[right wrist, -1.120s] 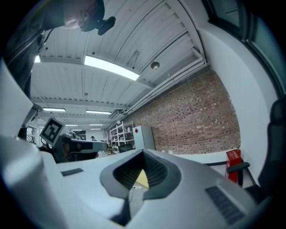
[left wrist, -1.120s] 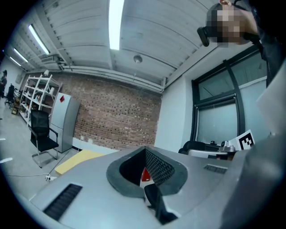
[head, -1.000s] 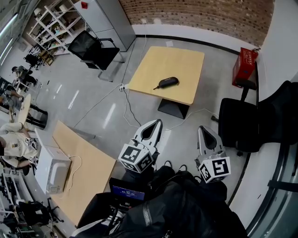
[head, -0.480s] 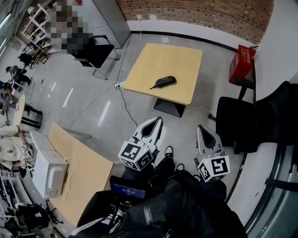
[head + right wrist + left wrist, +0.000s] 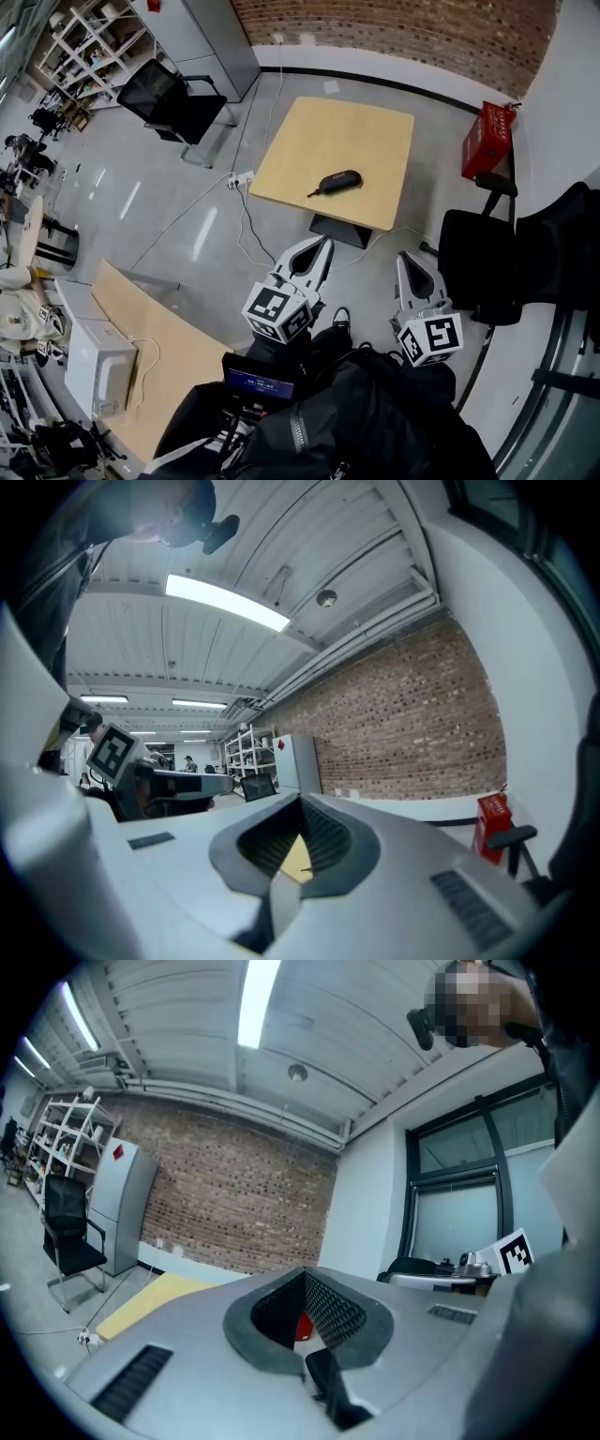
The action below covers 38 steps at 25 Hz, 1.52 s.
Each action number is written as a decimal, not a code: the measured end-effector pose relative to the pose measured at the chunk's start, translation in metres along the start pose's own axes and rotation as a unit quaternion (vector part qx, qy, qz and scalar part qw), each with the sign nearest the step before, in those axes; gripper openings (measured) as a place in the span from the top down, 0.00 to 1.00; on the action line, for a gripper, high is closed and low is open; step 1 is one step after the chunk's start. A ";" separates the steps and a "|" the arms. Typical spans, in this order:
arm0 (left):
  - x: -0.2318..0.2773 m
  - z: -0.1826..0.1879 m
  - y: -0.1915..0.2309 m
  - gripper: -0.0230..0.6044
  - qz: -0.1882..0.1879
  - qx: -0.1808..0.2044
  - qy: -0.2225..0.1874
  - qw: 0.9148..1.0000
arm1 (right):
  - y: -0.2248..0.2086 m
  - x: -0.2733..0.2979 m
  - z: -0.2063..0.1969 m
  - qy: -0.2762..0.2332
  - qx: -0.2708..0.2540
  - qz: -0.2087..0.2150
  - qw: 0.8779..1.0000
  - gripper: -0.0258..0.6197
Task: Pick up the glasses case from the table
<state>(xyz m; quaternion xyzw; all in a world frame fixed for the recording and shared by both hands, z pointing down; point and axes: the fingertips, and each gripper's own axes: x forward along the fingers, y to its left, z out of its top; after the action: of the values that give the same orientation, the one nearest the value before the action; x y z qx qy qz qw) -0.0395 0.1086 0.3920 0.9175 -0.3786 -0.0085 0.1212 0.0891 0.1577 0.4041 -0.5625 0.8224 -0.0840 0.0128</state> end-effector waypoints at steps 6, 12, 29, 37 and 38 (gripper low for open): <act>0.013 0.001 0.036 0.97 -0.005 -0.010 0.004 1.000 | 0.006 0.040 -0.004 0.011 -0.004 0.001 1.000 0.96; 0.022 -0.004 0.064 0.97 -0.016 -0.021 0.021 0.999 | 0.015 0.071 -0.003 0.020 -0.012 0.005 1.000 0.96; 0.036 -0.015 0.101 0.97 -0.020 -0.053 0.040 0.998 | 0.022 0.108 -0.019 0.051 -0.012 0.007 0.999 0.96; 0.050 -0.021 0.109 0.97 0.000 -0.060 0.045 0.997 | 0.009 0.123 -0.022 0.062 -0.009 0.026 0.998 0.96; 0.051 -0.021 0.111 0.97 0.004 -0.060 0.044 0.997 | 0.007 0.126 -0.022 0.062 -0.009 0.030 0.998 0.96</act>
<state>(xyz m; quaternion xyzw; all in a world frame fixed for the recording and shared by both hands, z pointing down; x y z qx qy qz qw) -0.0778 0.0012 0.4414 0.9067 -0.3750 0.0097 0.1925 0.0334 0.0459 0.4342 -0.5313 0.8389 -0.1111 -0.0405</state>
